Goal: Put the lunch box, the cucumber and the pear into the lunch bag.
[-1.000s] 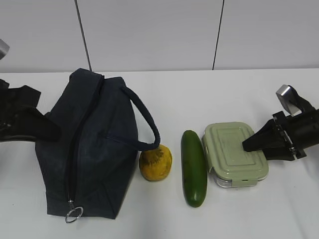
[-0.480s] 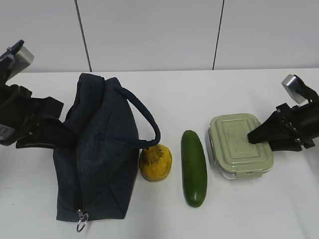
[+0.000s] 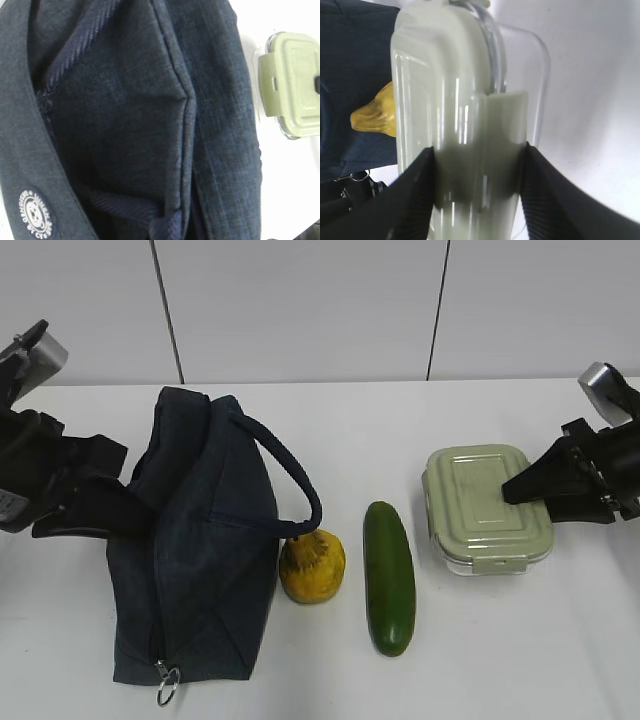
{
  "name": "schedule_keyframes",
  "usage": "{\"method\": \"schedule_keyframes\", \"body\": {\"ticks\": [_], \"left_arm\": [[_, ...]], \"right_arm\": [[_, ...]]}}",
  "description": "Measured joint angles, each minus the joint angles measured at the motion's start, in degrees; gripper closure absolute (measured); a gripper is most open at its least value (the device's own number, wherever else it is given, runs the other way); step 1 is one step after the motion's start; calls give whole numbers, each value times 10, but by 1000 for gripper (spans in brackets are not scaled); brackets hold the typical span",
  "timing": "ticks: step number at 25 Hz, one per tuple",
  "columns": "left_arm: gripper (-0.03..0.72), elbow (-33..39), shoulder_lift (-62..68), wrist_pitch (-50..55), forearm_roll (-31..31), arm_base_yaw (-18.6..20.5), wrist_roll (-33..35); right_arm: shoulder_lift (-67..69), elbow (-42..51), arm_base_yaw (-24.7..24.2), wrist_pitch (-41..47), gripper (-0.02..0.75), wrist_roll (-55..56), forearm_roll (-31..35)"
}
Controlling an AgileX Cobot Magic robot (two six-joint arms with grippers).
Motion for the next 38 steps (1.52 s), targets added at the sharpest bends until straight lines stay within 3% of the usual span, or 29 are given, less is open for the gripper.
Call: {"method": "schedule_keyframes", "body": {"ticks": [11, 25, 38], "left_arm": [[701, 0, 0, -1, 0, 0, 0], [701, 0, 0, -1, 0, -1, 0], [701, 0, -19, -5, -19, -1, 30]], "right_arm": [[-54, 3, 11, 2, 359, 27, 29], [-97, -4, 114, 4, 359, 49, 130], [-101, -71, 207, 7, 359, 58, 236]]}}
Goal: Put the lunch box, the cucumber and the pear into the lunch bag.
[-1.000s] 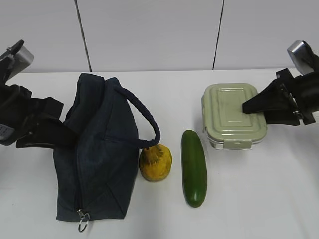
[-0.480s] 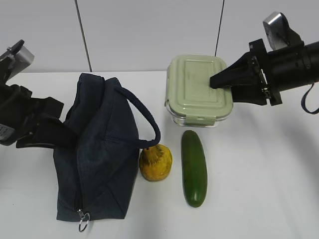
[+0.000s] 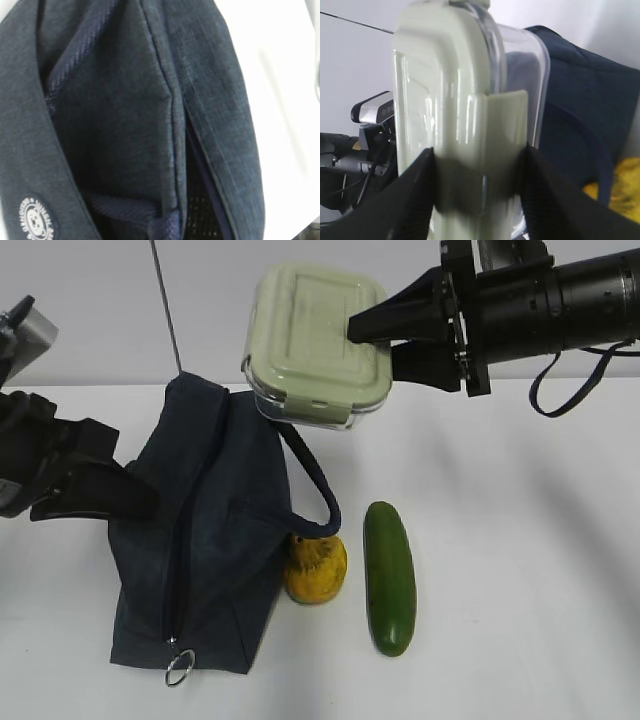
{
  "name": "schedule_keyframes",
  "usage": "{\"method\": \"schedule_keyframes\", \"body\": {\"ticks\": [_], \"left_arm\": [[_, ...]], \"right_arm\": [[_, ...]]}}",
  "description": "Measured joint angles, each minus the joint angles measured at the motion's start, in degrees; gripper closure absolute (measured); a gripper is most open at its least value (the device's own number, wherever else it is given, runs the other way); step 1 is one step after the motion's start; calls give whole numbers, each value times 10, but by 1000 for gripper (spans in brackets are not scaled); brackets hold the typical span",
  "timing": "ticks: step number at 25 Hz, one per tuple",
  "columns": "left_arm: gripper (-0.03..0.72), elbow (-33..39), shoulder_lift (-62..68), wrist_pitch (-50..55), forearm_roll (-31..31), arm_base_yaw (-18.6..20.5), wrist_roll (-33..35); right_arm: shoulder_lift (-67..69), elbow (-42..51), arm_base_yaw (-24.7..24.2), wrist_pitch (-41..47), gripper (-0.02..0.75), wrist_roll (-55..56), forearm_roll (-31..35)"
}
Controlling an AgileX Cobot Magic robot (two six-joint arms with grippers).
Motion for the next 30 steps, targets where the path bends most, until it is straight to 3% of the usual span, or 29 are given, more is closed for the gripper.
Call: {"method": "schedule_keyframes", "body": {"ticks": [15, 30], "left_arm": [[701, 0, -17, -6, -97, 0, 57], [701, 0, -17, -7, -101, 0, 61]], "right_arm": [[0, -32, 49, 2, 359, 1, 49], [25, -32, 113, -53, 360, -23, 123]]}}
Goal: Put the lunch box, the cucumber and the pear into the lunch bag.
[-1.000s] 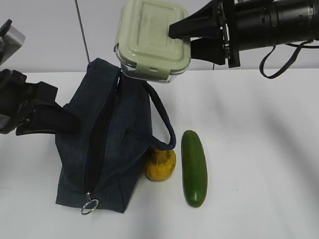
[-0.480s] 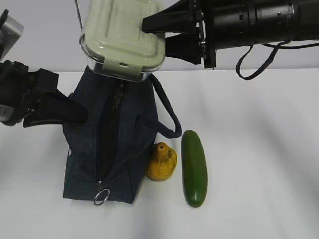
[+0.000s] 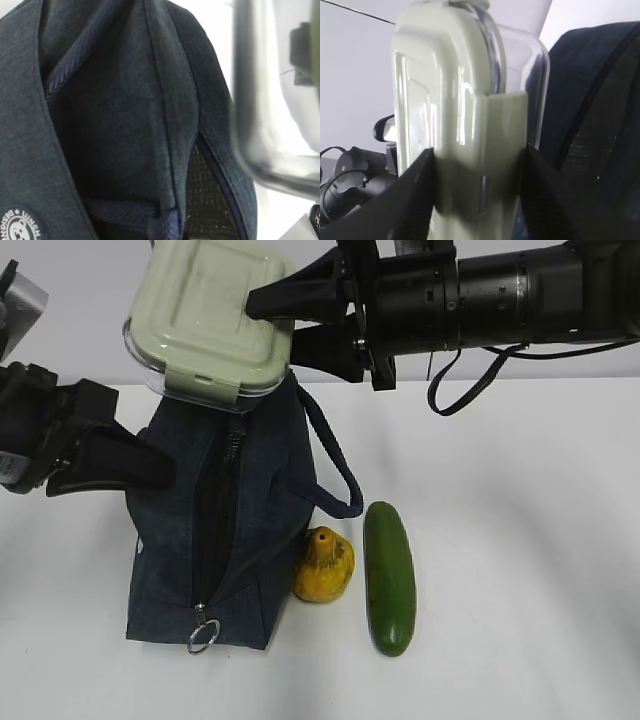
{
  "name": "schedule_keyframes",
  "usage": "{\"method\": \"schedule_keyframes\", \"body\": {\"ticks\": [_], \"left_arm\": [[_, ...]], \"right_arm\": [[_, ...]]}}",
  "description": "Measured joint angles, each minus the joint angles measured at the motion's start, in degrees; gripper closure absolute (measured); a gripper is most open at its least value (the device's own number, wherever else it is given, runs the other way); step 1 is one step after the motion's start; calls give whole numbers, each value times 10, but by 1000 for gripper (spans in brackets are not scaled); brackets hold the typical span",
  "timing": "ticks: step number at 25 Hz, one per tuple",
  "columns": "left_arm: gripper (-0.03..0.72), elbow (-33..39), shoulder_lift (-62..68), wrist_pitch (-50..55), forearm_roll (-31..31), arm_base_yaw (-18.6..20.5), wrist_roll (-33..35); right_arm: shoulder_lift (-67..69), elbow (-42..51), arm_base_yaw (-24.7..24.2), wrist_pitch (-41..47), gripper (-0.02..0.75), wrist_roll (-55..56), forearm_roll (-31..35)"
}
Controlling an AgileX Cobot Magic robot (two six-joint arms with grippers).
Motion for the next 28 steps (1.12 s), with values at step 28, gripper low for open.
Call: {"method": "schedule_keyframes", "body": {"ticks": [28], "left_arm": [[701, 0, 1, -4, 69, 0, 1]], "right_arm": [[36, -2, 0, -18, 360, 130, -317]]}}
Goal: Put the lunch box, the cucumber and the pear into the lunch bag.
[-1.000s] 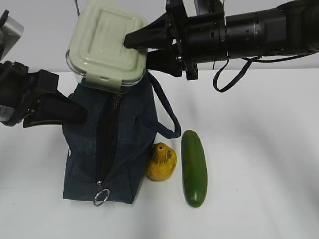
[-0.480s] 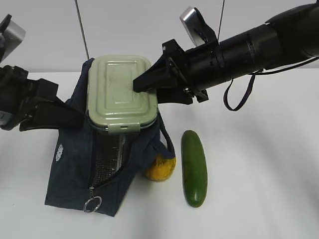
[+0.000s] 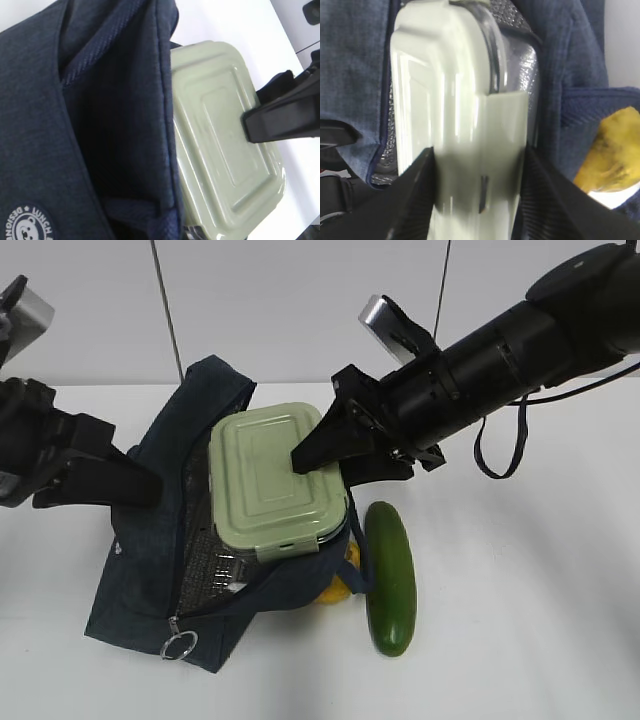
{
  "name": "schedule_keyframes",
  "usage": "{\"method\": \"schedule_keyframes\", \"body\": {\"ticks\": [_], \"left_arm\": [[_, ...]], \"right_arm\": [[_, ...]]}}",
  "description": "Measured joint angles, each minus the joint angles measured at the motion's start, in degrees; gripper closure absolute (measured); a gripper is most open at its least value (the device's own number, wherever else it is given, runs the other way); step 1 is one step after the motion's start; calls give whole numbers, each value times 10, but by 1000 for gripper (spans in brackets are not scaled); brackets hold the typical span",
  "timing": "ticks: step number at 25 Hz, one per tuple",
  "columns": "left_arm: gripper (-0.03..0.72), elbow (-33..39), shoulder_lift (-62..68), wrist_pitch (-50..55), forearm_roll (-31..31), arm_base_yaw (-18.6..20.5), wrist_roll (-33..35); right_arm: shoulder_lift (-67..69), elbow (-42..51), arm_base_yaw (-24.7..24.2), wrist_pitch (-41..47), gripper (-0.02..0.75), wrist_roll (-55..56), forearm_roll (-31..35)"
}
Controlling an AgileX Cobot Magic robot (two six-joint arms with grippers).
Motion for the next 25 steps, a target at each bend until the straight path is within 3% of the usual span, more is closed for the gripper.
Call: {"method": "schedule_keyframes", "body": {"ticks": [9, 18, 25], "left_arm": [[701, 0, 0, -12, 5, 0, 0], [702, 0, 0, -18, 6, 0, 0], [702, 0, 0, -18, 6, 0, 0]], "right_arm": [[0, -32, 4, -28, 360, 70, -70], [45, -99, 68, -55, 360, 141, -156], [98, -168, 98, -58, 360, 169, -175]]}}
